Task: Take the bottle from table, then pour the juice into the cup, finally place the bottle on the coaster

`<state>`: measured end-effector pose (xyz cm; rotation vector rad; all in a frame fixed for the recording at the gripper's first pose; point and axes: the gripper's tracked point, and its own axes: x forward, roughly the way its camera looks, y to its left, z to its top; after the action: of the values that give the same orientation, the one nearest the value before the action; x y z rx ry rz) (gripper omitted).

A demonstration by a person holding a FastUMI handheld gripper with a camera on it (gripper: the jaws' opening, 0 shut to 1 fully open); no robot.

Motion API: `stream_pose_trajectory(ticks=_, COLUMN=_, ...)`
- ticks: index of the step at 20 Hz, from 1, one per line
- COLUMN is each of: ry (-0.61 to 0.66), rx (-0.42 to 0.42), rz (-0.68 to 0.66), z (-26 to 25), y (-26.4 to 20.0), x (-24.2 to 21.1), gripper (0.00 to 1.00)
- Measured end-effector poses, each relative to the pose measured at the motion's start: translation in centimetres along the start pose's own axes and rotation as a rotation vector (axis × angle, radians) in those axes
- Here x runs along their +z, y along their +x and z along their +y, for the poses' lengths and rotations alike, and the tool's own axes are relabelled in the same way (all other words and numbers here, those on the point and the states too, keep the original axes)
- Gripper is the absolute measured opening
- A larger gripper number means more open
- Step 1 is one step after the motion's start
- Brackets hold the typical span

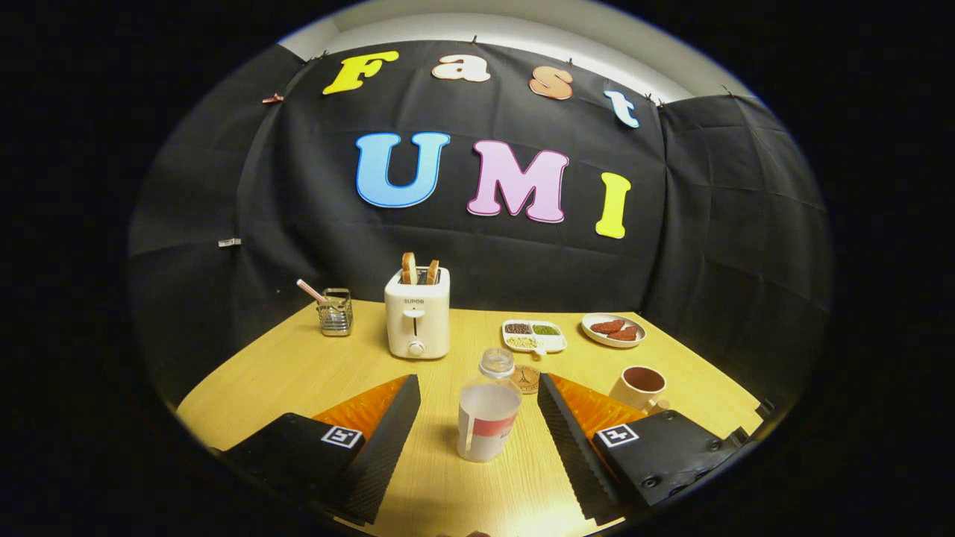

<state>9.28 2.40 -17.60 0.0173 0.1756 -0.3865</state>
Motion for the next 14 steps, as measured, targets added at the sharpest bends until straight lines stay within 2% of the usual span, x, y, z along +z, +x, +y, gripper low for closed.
stream_pose_trajectory(ticks=7, ry=0.064, rx=-0.053, rz=0.040, z=-1.0, y=3.5, x=-3.4, gripper=0.97)
stream_pose_trajectory(ticks=14, ry=0.068, rx=-0.050, rz=0.081, z=-0.9, y=6.2, x=-6.2, gripper=0.98)
